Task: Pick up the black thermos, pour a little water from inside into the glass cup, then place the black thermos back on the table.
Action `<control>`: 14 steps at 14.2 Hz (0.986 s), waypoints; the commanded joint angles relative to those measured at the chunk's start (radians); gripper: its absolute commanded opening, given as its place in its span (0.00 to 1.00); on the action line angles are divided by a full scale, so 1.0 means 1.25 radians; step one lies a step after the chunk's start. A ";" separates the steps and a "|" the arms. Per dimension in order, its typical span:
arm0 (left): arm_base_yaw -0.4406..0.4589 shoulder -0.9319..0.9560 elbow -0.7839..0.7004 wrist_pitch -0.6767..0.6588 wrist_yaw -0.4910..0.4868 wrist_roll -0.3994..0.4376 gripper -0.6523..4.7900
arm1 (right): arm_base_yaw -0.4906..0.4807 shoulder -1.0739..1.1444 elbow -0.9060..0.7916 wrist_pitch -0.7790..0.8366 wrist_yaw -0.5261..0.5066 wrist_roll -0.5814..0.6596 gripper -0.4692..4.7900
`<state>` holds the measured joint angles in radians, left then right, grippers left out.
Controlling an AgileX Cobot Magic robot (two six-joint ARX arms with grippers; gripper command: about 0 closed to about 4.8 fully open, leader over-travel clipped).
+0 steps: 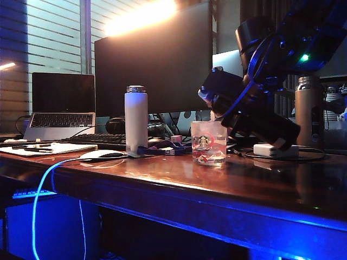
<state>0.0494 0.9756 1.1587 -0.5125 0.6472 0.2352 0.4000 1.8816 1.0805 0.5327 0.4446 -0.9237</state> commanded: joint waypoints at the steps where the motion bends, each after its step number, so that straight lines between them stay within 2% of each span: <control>1: 0.000 -0.002 0.002 0.010 0.003 0.000 0.12 | 0.001 -0.008 0.006 0.038 0.008 -0.022 0.18; 14: 0.000 -0.002 0.002 0.010 0.003 0.000 0.12 | 0.001 -0.008 0.006 0.063 0.007 -0.147 0.18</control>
<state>0.0490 0.9756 1.1587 -0.5121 0.6472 0.2352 0.4000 1.8816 1.0801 0.5636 0.4454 -1.0920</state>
